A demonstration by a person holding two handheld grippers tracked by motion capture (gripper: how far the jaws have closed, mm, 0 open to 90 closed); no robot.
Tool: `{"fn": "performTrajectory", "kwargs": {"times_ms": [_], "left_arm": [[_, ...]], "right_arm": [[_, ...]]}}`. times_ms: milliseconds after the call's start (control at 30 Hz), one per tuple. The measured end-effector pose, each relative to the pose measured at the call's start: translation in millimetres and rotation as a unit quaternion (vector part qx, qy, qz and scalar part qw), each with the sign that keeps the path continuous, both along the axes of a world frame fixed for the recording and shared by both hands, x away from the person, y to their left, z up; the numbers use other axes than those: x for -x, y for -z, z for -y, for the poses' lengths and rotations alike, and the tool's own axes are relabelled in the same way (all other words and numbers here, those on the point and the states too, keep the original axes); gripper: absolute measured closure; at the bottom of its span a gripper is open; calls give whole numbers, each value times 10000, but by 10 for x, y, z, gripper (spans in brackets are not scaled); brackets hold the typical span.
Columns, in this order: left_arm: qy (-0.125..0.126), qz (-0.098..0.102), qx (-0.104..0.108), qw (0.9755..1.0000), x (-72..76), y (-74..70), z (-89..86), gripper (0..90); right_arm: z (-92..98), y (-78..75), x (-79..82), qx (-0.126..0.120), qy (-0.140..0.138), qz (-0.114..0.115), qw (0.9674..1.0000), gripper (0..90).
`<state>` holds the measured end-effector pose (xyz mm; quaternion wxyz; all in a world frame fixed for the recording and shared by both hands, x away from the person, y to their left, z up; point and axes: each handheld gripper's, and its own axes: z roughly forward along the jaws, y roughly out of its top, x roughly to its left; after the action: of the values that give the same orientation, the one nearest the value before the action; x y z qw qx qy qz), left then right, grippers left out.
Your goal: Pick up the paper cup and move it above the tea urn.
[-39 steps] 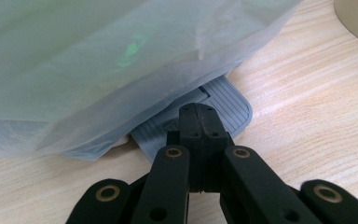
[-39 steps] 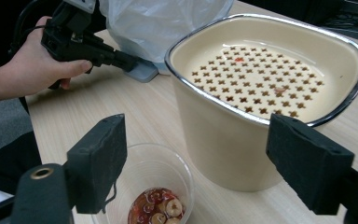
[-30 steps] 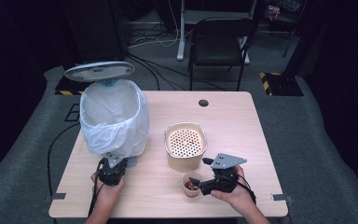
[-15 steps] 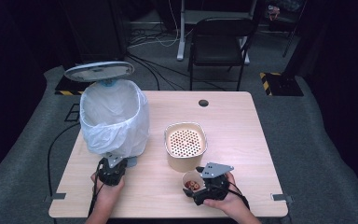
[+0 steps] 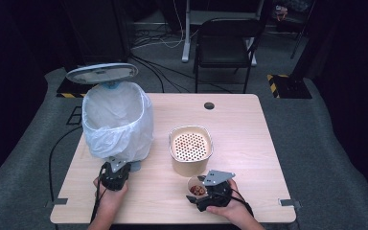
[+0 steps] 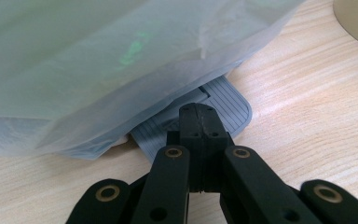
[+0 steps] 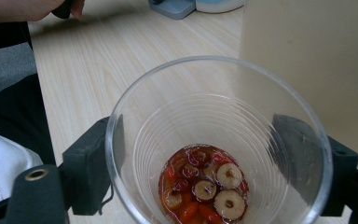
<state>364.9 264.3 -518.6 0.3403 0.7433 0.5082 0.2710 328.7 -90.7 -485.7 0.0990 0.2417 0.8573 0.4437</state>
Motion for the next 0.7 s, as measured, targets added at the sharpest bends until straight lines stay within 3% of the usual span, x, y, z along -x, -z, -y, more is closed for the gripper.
{"fn": "performTrajectory", "kwargs": {"times_ms": [233, 700], "left_arm": [[-14, 14, 34, 10000, 1, 5, 4, 900], [-27, 21, 44, 10000, 2, 6, 4, 900]], "right_arm": [[0, 15, -11, 24, 10, 57, 10000, 311], [4, -21, -7, -37, -67, 190, 9998, 339]]}}
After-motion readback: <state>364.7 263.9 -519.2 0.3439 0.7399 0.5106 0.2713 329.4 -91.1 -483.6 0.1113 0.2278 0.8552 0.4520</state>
